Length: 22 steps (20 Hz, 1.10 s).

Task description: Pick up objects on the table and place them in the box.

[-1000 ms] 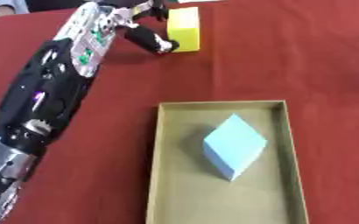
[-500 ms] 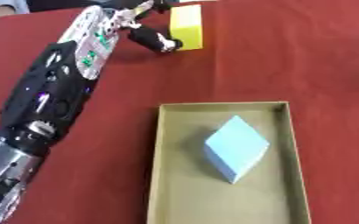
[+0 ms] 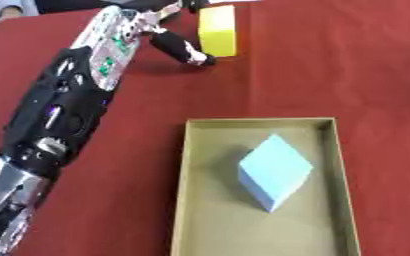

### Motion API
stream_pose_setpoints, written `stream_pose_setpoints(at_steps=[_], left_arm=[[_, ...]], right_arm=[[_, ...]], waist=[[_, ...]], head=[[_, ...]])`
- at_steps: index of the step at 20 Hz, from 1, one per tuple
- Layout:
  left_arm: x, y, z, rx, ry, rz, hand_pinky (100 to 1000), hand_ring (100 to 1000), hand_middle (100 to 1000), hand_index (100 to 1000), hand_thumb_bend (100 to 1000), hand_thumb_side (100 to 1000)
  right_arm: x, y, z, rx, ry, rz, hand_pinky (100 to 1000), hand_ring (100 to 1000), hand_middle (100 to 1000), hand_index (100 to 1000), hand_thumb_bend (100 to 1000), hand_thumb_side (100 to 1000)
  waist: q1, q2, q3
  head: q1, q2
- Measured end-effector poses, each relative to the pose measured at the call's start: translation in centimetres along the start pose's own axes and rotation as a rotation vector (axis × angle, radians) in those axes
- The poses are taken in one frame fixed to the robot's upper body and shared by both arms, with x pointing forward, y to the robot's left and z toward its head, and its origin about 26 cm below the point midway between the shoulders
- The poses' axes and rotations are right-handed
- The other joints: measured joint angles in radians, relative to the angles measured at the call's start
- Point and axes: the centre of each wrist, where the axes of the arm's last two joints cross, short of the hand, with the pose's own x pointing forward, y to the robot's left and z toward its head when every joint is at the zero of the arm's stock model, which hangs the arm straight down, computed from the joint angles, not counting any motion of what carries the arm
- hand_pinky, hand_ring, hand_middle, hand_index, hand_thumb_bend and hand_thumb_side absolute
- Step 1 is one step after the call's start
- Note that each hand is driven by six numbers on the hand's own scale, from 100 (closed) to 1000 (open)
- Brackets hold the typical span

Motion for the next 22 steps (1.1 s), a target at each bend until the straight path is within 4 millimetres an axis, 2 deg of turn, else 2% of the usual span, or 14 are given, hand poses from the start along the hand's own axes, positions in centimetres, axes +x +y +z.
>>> stream_pose_setpoints(at_steps=[6, 14, 15, 19, 22], left_arm=[[0.00, 0.22, 0.07, 0.031, -0.027, 0.018, 924, 946, 819, 917, 601, 480], [0.00, 0.26, 0.04, 0.102, -0.027, 0.043, 838, 865, 743, 850, 439, 374], [-0.06, 0.20, 0.02, 0.109, -0.025, 0.047, 794, 820, 690, 809, 409, 338], [-0.11, 0.10, -0.03, 0.146, -0.018, 0.058, 714, 745, 591, 730, 393, 283], [-0.18, 0.00, -0.07, 0.171, -0.013, 0.060, 693, 712, 545, 690, 368, 270]], right_arm=[[-0.01, 0.00, 0.01, 0.001, 0.000, -0.003, 733, 696, 572, 811, 100, 933], [-0.01, 0.02, 0.02, 0.006, 0.000, -0.005, 734, 697, 571, 812, 100, 935], [-0.01, 0.04, 0.03, 0.007, 0.000, -0.006, 734, 697, 571, 813, 100, 934], [-0.04, 0.03, 0.05, 0.003, 0.003, -0.009, 734, 697, 570, 813, 100, 932], [-0.04, 0.03, 0.06, 0.002, 0.003, -0.011, 734, 698, 571, 813, 100, 931]], waist=[[0.000, 0.007, 0.000], [0.000, 0.012, -0.009], [0.000, 0.012, -0.009], [0.000, 0.012, -0.014], [-0.001, 0.012, -0.017]], head=[[0.007, -0.009], [0.016, -0.024], [0.017, -0.025], [0.021, -0.026], [0.023, -0.026]])
